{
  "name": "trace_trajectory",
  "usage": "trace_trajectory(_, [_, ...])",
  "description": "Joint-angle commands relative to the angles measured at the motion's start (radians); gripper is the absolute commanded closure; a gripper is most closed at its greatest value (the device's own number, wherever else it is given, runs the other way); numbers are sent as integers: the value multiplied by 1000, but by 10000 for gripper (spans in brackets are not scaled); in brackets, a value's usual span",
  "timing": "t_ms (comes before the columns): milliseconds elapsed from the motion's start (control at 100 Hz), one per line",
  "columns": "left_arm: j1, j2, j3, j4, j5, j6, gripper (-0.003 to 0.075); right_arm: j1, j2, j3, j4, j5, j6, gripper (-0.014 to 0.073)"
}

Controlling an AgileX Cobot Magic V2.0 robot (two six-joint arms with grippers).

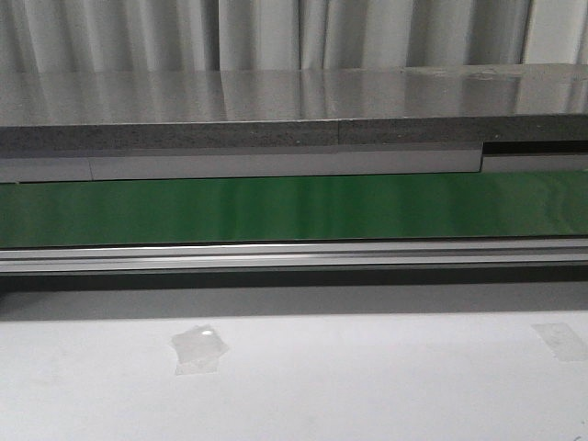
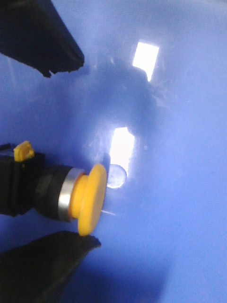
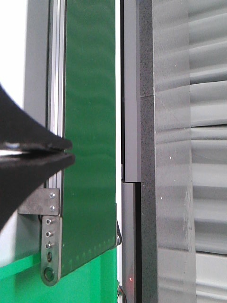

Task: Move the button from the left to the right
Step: 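Lift the button with the left gripper and carry it over the belt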

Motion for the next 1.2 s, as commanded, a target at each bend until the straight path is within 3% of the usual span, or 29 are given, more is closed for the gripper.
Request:
trace_trajectory(0, [-5,-33,-28,-9,2,-13,83,2,-17,-16,-15,-83,0,662])
trace_trajectory(240, [-12,-22,-28,-7,4,-13,194,2,-17,-16,-15,-83,0,662])
trace_trajectory(360, [-12,-22,-28,-7,4,-13,327,2,-17,-16,-15,-83,0,662])
trace_trajectory(530, [-12,-22,-28,-7,9,-13,574,2,-17,-16,-15,-83,0,662])
trace_trajectory(620, [-12,-22,-28,-7,16,-13,650,2,-17,-16,-15,-83,0,662])
trace_trajectory(1190, [-12,-139,-150,-2,151,-13,659,2,-17,-16,-15,-83,0,662])
